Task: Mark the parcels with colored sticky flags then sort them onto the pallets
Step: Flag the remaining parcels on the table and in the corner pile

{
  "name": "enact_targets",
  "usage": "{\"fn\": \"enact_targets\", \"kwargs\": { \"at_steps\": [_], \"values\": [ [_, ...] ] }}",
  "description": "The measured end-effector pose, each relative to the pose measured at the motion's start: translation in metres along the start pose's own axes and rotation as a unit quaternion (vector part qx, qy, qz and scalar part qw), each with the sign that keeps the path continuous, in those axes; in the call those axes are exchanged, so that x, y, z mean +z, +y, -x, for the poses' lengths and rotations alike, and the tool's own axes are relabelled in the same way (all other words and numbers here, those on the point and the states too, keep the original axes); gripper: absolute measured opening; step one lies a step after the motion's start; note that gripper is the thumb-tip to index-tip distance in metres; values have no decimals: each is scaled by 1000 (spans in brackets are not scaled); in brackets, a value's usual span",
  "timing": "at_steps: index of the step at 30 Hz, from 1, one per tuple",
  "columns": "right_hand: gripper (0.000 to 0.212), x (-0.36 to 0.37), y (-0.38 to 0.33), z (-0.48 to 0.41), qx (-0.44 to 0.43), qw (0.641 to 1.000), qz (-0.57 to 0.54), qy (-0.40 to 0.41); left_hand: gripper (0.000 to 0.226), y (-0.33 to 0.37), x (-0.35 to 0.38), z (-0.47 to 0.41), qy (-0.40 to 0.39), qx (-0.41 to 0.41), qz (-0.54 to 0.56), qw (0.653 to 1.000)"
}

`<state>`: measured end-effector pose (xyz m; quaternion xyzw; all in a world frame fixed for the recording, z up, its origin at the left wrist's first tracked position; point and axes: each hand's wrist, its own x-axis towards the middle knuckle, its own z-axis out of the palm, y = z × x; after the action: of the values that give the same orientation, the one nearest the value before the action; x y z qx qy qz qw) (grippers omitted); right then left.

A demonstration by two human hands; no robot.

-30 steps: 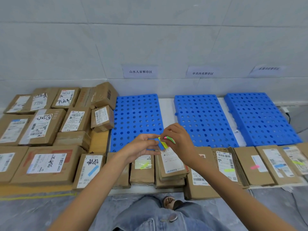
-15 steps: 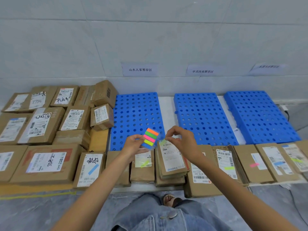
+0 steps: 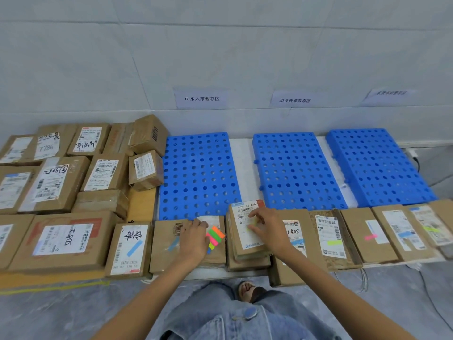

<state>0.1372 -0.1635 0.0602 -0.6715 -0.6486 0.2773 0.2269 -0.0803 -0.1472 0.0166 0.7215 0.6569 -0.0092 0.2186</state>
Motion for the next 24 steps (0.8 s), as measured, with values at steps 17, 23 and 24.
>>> {"fn": "enact_targets", "kwargs": {
  "at_steps": [17, 23, 24],
  "values": [
    [37, 3, -20, -21, 167, 962, -212, 30, 24, 44, -26, 0, -48, -32, 408, 911],
    [46, 12, -115, -82, 120, 954, -251, -114, 32, -18, -105, -24, 59, -122, 457, 879],
    [50, 20, -132, -91, 111, 948, -259, -149, 31, -37, -115, -32, 61, -141, 447, 881]
  ]
}}
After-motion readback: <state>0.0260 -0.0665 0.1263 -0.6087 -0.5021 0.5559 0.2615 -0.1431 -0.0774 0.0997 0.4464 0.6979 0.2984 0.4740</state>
